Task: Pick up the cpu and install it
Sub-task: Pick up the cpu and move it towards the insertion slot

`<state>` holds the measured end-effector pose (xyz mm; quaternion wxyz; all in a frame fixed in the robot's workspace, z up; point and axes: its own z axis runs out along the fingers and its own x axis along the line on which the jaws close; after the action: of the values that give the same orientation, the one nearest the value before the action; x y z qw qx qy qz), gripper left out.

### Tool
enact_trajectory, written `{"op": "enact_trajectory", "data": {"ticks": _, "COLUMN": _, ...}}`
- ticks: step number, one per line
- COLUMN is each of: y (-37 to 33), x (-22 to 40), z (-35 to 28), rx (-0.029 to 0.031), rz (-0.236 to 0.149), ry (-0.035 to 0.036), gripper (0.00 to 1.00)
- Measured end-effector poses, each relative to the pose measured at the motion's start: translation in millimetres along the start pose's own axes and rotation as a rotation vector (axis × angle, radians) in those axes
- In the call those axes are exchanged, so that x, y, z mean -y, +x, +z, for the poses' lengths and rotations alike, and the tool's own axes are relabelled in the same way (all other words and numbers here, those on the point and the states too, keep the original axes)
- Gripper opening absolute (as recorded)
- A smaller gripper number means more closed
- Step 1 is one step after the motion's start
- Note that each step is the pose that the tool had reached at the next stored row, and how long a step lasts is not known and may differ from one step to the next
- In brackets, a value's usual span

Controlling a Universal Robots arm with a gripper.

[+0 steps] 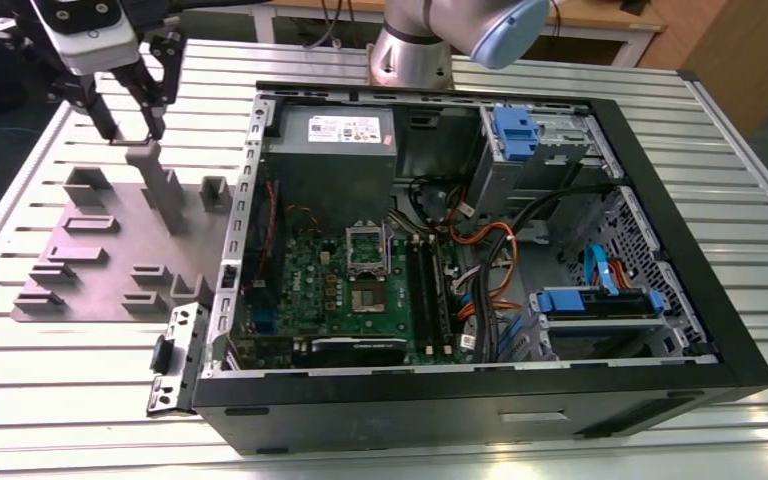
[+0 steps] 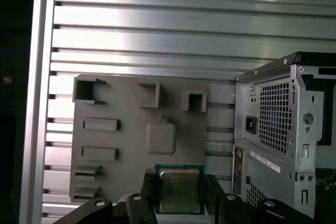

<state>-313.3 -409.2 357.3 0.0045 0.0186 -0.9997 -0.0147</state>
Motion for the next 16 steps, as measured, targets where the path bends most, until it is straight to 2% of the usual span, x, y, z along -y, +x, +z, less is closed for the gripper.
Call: {"op": "enact_trajectory", "data": {"ticks": 16, "y": -19.5, "x": 0.7, "z": -0.2, "rx": -0.0001, "rz": 0.000, "ry": 0.0000, "gripper": 0.47}}
